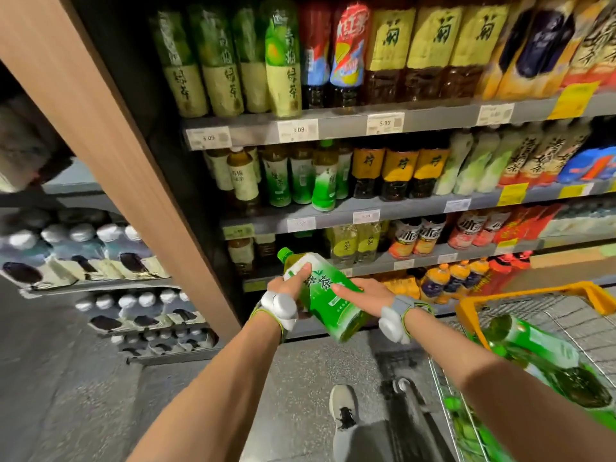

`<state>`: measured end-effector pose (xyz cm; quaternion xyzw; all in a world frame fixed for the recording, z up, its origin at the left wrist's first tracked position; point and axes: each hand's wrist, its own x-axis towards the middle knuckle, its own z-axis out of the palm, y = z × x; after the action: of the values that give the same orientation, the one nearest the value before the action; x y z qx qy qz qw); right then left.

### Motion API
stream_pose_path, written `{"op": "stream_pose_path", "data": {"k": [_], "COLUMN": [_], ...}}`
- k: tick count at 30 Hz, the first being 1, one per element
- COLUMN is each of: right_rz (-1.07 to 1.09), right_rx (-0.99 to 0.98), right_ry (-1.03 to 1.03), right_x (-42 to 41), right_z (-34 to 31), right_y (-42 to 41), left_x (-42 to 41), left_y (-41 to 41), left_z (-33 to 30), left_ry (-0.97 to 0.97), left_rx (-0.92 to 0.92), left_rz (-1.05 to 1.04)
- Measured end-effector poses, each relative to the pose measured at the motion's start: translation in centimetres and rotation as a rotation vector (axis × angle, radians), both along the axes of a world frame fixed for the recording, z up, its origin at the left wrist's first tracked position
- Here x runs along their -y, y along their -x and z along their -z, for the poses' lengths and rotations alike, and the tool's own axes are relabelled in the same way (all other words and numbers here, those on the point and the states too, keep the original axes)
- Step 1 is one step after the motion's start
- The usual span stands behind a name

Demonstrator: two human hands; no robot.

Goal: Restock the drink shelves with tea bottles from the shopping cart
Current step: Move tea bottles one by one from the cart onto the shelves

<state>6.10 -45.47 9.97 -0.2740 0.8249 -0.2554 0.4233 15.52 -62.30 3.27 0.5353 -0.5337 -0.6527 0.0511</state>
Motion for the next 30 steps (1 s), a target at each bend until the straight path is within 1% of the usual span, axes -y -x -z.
{"op": "stream_pose_path", "data": {"k": [2, 5, 7, 8, 9, 11, 13, 16, 20, 23, 25, 26, 30], "right_rz": [-0.022, -0.026, -0.034, -0.028, -0.03, -0.037, -0.019, -0.006, 0.057, 0.069, 0.063, 0.051, 0.073], "right_rx": [0.002, -0.026, -0.04, -0.044, -0.036, -0.04, -0.052, -0.072, -0.068, -0.126, -0.137, -0.143, -0.21], "right_ry": [-0.019, -0.044, -0.02, -0.018, -0.004, 0.04, 0.068, 0.137, 0.241, 0.298, 0.292, 0.319, 0.412], "right_x": [1.3, 3.6, 5.0, 5.4, 6.2, 7.5, 8.5, 10.5, 12.4, 14.3, 15.4, 16.1, 18.2], "right_z": [2.2, 5.9, 9.8, 10.4, 12.1, 15.9, 17.9, 22.7, 26.0, 28.8, 30.0, 31.1, 32.9], "right_y": [1.0, 3.1, 4.7, 5.3, 6.1, 7.4, 8.6, 10.5, 12.3, 13.9, 14.9, 15.9, 17.5], "left_x": [0.4, 2.2, 3.9, 4.3, 4.9, 6.0, 7.0, 8.8, 11.3, 13.0, 13.9, 14.7, 16.7], "left_y": [0.8, 2.6, 4.6, 5.0, 5.8, 7.6, 8.7, 10.5, 12.8, 14.5, 15.4, 16.4, 18.6], "left_z": [0.1, 3.3, 7.3, 7.6, 9.0, 12.2, 13.1, 17.4, 19.6, 21.6, 22.4, 23.2, 23.9], "left_ry": [0.017, 0.061, 0.071, 0.079, 0.061, 0.095, 0.098, 0.214, 0.345, 0.405, 0.418, 0.402, 0.414], "left_rx": [-0.018, 0.006, -0.006, 0.005, 0.007, -0.008, -0.022, -0.011, -0.025, -0.039, -0.033, -0.06, -0.06], "left_rz": [0.042, 0.049, 0.02, 0.031, 0.028, 0.008, 0.01, 0.034, 0.082, 0.055, 0.033, 0.008, 0.105]}}
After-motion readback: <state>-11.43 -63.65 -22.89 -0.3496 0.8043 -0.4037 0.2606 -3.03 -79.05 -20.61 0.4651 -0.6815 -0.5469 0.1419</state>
